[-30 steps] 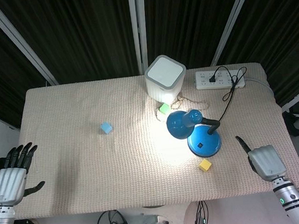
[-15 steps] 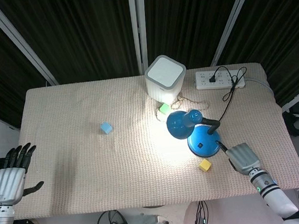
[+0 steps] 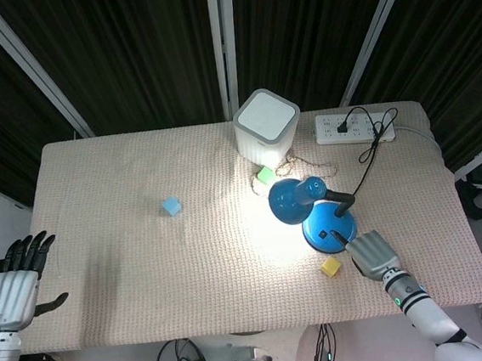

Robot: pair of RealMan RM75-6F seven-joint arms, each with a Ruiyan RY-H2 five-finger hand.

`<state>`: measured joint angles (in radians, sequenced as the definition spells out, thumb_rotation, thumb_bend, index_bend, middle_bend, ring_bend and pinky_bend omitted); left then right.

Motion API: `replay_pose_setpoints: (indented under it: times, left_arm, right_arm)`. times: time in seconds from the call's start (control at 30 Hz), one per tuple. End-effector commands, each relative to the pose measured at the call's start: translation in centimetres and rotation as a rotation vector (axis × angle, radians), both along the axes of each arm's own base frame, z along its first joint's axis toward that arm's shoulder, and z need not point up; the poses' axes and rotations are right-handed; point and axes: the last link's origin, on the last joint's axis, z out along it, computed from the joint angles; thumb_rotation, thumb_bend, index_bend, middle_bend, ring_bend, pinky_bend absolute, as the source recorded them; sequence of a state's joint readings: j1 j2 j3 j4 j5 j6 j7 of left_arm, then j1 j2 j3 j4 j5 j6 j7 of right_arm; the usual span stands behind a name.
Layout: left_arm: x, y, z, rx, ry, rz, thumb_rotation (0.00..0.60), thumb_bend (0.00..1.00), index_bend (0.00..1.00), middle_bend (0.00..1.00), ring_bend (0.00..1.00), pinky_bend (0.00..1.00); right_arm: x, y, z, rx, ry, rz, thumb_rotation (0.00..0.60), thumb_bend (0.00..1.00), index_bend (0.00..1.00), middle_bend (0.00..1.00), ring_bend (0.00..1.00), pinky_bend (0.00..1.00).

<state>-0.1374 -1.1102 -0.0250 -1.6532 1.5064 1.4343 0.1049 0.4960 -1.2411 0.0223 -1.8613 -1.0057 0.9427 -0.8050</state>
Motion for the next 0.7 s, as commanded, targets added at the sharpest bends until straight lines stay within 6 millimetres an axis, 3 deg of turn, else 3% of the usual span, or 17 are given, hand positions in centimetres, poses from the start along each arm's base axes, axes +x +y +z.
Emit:
replay_pose_setpoints:
  times: [0.03,0.7]
  left_arm:
    - [0.0,0.0,0.0,0.001,0.0,0.0,0.6,0.06,0.04,0.01,0.0,0.03]
    - [-0.1,0.3,-0.1,0.002,0.018,0.009,0.6,0.06,0.04,0.01,0.0,0.03]
  right_arm:
    - [0.1,-0.1,-0.2,0.008,-0.001,0.002,0.6,0.58,0.0,0.83,0.85,0.85]
    - [0.4,-1.3,-0.8,0.072,-0.051,-0.048,0.6,0.58,0.0,0.81,0.84,0.85]
